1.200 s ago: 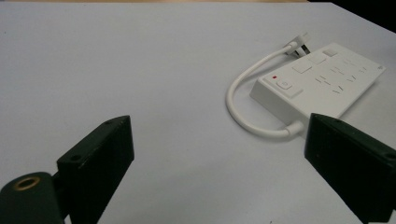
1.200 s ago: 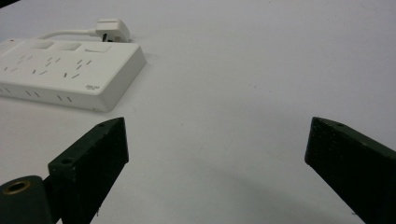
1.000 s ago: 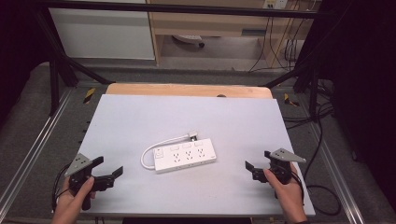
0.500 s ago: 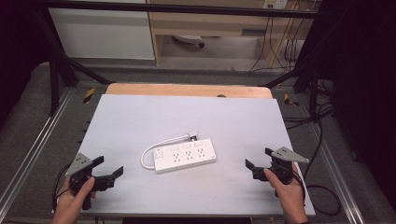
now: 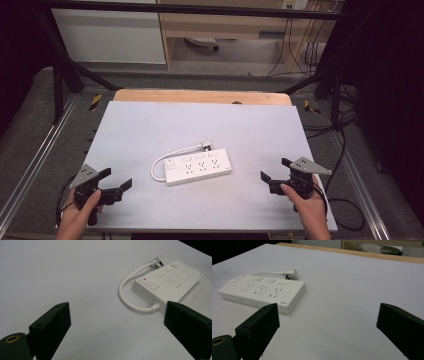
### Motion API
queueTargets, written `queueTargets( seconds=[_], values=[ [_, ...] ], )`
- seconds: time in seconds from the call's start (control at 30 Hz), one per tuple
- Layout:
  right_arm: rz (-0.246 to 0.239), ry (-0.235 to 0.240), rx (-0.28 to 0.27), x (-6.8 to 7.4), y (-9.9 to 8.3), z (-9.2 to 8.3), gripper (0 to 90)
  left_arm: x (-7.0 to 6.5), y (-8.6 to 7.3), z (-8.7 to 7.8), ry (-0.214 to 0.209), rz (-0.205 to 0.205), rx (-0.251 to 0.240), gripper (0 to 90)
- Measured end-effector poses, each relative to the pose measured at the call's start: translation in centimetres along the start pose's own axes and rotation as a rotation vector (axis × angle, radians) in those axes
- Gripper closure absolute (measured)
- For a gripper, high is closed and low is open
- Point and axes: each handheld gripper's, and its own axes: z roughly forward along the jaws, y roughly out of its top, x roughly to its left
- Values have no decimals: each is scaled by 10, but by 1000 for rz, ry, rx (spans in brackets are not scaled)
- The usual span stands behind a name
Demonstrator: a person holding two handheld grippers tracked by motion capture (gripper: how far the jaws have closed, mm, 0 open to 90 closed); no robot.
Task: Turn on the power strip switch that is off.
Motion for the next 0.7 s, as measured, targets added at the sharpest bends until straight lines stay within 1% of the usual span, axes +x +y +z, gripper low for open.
queueTargets(
  seconds=[0.1,0.17,0.23,0.33,0.43,0.53,0.6,0.7],
  values=[
    [0,-9,-18,4,3,-2,51,0,0,-1,2,-4,1,71],
    [-1,-8,-20,6,4,-3,50,1,0,0,2,-3,3,71],
    [-5,-2,-23,10,7,-4,48,1,0,0,1,0,7,72],
    [-17,2,-23,14,13,-5,53,1,-1,0,5,-1,7,72],
    [-22,-2,-27,15,17,-6,57,1,-1,0,4,1,11,72],
    [-30,12,-24,16,25,-6,51,0,-1,1,4,-3,11,72],
    [-20,21,-24,16,27,-5,50,1,-1,1,7,-2,14,73],
    [-17,27,-19,16,30,-4,48,0,-2,2,6,1,21,73]
  ],
)
